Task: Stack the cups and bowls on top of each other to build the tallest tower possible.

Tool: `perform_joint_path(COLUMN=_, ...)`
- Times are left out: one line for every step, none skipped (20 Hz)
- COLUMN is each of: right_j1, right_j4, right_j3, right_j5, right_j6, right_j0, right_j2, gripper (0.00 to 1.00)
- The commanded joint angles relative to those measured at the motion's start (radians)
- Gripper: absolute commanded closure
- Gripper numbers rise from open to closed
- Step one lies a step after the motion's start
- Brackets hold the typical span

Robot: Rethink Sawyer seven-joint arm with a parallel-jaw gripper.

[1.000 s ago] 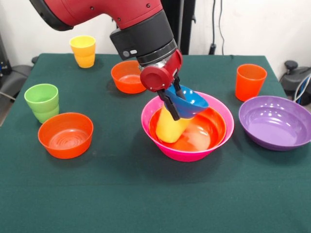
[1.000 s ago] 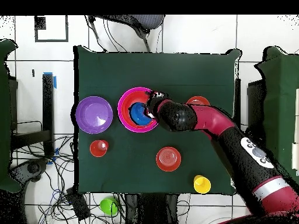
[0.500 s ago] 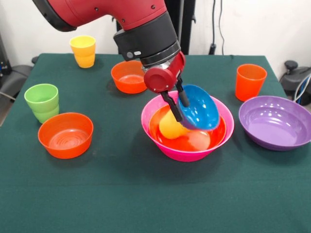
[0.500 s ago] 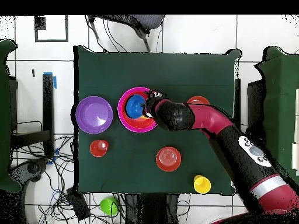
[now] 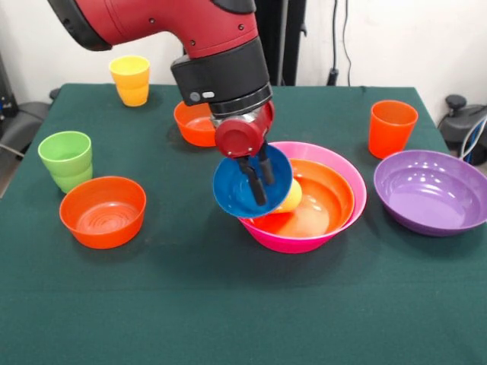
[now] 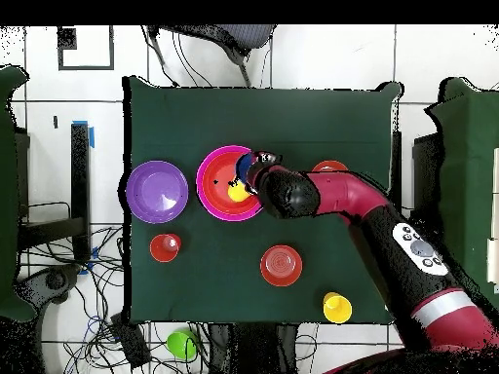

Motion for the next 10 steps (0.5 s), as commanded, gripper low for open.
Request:
perform_joint_path(right_j1=-0.018, right_j4=-0.119, right_j3=-0.094, right_j5=0.014, right_j6=0.047, right_j0=0.029, right_j2=-0.087, gripper=0.0)
perform_joint_path(right_j1=-0.019, right_j4=-0.127, right_j3=-0.093, right_j5=0.012, right_j6=0.044, right_j0=0.028, right_j2=-0.087, gripper=0.0)
perform_joint_path(right_j1=-0.018, right_j4=-0.131, right_j3=-0.094, right_j5=0.013, right_j6=0.043, right_j0=0.027, right_j2=-0.086, gripper=0.0)
perform_joint_path(right_j1=-0.02, right_j4=-0.137, right_j3=-0.095, right_j5=0.014, right_j6=0.048, right_j0=0.033, right_j2=-0.089, gripper=0.0)
perform_joint_path(right_j1=-0.02, right_j4=-0.139, right_j3=-0.096, right_j5=0.016, right_j6=0.05, right_j0=0.034, right_j2=-0.089, gripper=0.0)
perform_joint_path(right_j1=-0.021, right_j4=-0.141, right_j3=-0.097, right_j5=0.019, right_j6=0.052, right_j0=0.035, right_j2=-0.089, gripper=0.0)
perform_joint_path(right_j1=-0.02, right_j4=-0.142, right_j3=-0.1, right_j5=0.022, right_j6=0.052, right_j0=0.036, right_j2=-0.089, gripper=0.0)
perform_joint_path(right_j1=-0.02, right_j4=-0.148, right_j3=-0.102, right_j5=0.022, right_j6=0.059, right_j0=0.045, right_j2=-0.096, gripper=0.0)
perform_joint_path(right_j1=-0.02, right_j4=-0.148, right_j3=-0.104, right_j5=0.026, right_j6=0.062, right_j0=0.047, right_j2=-0.098, gripper=0.0)
perform_joint_path(right_j1=-0.026, right_j4=-0.152, right_j3=-0.102, right_j5=0.023, right_j6=0.079, right_j0=0.061, right_j2=-0.109, gripper=0.0)
